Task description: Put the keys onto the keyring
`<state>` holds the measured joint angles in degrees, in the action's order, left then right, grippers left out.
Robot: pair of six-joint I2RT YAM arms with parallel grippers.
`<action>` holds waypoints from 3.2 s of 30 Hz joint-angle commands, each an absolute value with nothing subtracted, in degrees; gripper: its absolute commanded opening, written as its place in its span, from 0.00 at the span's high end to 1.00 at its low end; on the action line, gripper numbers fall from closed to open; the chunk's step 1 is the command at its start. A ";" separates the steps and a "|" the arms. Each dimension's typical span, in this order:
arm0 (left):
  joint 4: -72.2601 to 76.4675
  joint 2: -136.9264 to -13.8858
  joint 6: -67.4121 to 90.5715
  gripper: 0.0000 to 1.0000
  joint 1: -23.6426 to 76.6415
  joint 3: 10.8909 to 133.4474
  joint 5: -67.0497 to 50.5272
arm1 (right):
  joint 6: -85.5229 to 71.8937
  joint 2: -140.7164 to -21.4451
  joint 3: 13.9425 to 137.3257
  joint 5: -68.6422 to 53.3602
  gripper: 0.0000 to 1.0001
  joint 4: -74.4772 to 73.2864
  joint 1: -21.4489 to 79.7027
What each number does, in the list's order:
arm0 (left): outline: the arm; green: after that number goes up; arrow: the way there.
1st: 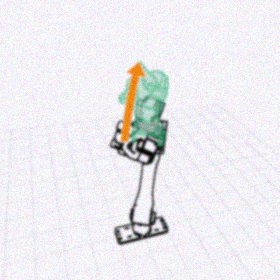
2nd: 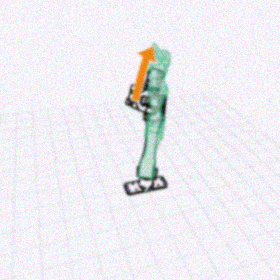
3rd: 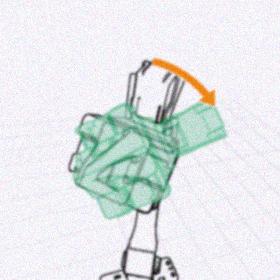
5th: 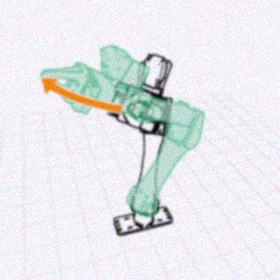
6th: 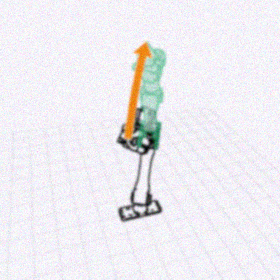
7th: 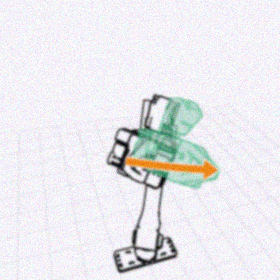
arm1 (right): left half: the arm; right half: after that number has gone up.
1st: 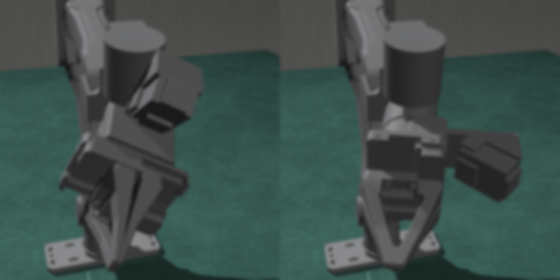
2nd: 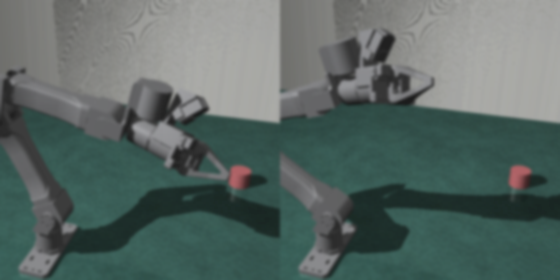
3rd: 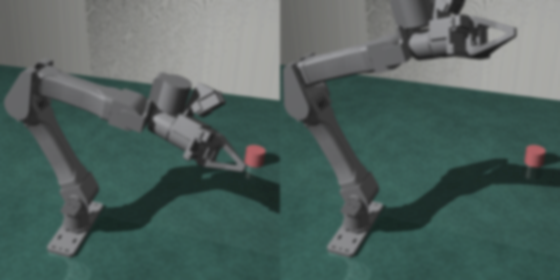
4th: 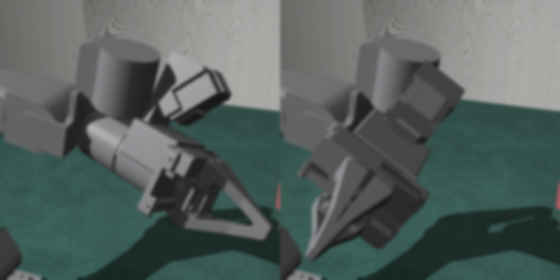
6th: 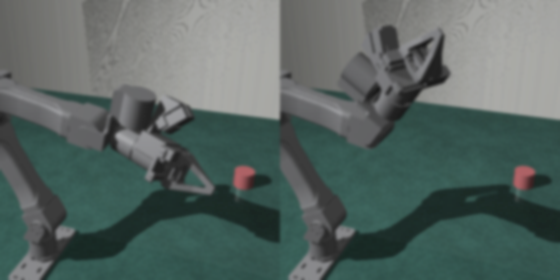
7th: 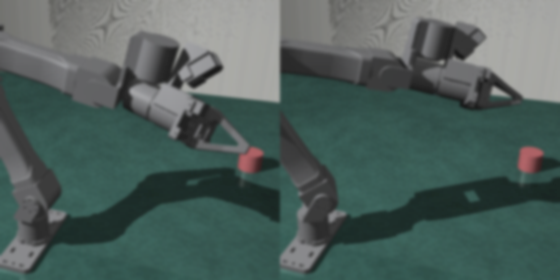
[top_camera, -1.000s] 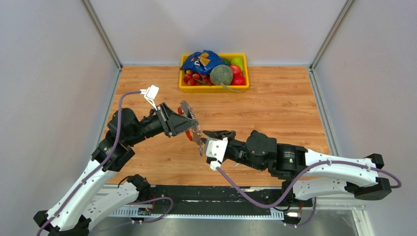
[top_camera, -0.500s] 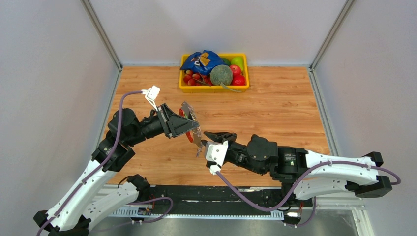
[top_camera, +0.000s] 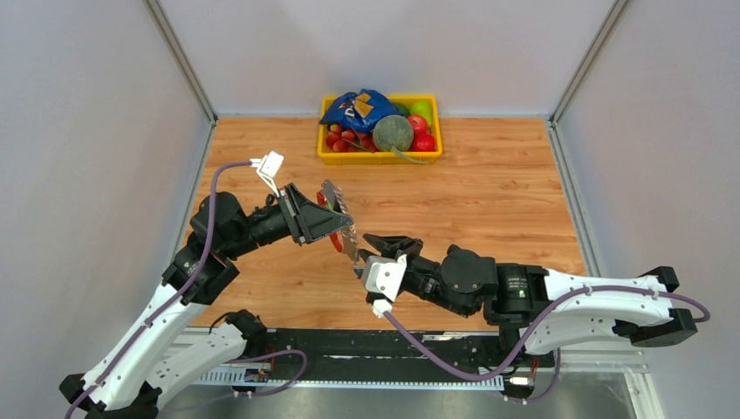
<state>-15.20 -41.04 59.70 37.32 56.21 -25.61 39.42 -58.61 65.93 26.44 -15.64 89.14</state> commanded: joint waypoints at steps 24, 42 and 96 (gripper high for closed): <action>-12.48 -39.81 58.92 1.00 37.35 58.71 -27.27 | 41.13 -61.96 70.48 29.80 0.75 -12.36 89.45; -11.39 -39.41 59.29 1.00 37.35 57.99 -27.94 | 41.38 -61.44 70.39 30.95 0.85 -9.54 89.61; -2.33 -36.86 61.38 1.00 37.35 55.60 -29.19 | 34.13 -55.55 67.85 23.06 1.00 -10.82 90.40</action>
